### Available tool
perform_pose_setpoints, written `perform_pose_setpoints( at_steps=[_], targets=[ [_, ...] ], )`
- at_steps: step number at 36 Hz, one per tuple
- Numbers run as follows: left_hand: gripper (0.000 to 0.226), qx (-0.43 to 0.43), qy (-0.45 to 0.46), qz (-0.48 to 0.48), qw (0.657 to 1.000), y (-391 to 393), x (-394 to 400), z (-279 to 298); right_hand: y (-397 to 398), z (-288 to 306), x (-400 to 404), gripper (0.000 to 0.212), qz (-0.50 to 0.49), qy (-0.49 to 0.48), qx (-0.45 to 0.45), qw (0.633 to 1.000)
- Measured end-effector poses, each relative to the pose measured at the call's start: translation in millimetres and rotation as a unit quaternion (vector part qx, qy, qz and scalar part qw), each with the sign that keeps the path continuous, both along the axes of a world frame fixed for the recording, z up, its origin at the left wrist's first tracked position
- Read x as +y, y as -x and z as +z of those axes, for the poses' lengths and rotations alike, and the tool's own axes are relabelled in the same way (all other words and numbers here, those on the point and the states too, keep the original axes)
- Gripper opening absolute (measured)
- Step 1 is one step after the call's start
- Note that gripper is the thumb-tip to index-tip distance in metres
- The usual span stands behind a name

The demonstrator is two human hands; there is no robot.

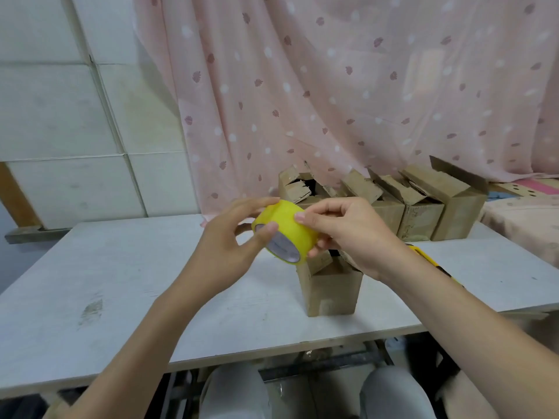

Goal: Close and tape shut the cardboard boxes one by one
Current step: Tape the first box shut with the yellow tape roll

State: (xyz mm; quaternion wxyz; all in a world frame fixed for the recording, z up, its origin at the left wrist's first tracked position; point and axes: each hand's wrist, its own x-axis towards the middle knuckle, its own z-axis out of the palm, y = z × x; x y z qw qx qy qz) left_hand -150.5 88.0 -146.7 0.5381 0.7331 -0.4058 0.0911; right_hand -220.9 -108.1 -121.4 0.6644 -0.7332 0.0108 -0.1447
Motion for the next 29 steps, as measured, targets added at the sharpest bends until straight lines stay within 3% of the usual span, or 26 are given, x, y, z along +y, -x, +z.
perform_pose_setpoints(
  at_steps=[3,7,10,13,15,19,22,26,29],
  targets=[
    [0.054,0.002,-0.024,0.005,1.0,7.5,-3.9,-2.3,2.8,-0.3,3.4,0.035,-0.003,-0.022,0.007,1.0],
    [0.09,-0.005,-0.073,0.034,0.997,15.4,-13.3,-5.2,6.6,-3.0,12.1,0.036,0.008,-0.008,0.019,1.0],
    [0.106,-0.001,-0.049,0.096,0.994,20.8,-19.2,-7.2,7.1,-5.4,15.6,0.044,-0.001,-0.031,0.022,0.999],
    [0.101,0.004,0.004,0.147,0.989,22.2,-19.4,-7.7,9.3,-3.2,15.5,0.036,0.029,-0.106,0.023,0.994],
    [0.087,0.048,0.024,0.127,0.99,23.6,-19.4,-6.3,9.6,-2.7,13.8,0.031,0.033,-0.094,0.024,0.995],
    [0.05,0.086,0.042,0.065,0.993,24.3,-19.5,-7.5,10.3,-4.5,9.8,0.033,-0.001,0.018,0.034,0.999],
    [0.048,0.089,0.044,0.038,0.994,19.5,-17.9,-11.6,10.3,-7.5,8.6,0.031,-0.048,0.104,0.029,0.993],
    [0.044,0.035,-0.035,0.042,0.998,11.7,-13.6,-17.6,6.1,-15.6,3.8,0.023,-0.116,0.22,-0.004,0.969],
    [0.045,0.032,-0.061,0.018,0.997,8.4,-11.3,-20.0,7.4,-13.7,3.9,0.038,-0.061,0.268,-0.018,0.961]
  ],
)
